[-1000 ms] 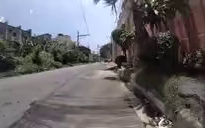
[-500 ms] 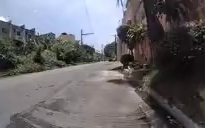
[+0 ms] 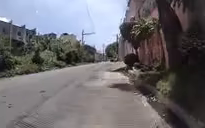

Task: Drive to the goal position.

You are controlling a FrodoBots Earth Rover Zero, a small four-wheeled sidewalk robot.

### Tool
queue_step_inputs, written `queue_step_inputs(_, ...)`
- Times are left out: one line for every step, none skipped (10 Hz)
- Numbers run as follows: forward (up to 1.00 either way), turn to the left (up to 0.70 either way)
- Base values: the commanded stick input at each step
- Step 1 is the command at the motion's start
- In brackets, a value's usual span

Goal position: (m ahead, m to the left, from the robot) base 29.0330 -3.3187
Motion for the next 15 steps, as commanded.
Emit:
queue_step_inputs(1.0,-0.04)
queue_step_inputs(1.0,-0.03)
queue_step_inputs(1.0,-0.02)
queue_step_inputs(1.0,-0.02)
queue_step_inputs(1.0,-0.04)
queue_step_inputs(1.0,-0.34)
queue_step_inputs(1.0,-0.4)
queue_step_inputs(1.0,-0.27)
queue_step_inputs(1.0,-0.03)
queue_step_inputs(1.0,0.0)
queue_step_inputs(1.0,0.0)
queue_step_inputs(1.0,0.0)
queue_step_inputs(1.0,0.0)
queue_step_inputs(1.0,0.0)
queue_step_inputs(1.0,0.0)
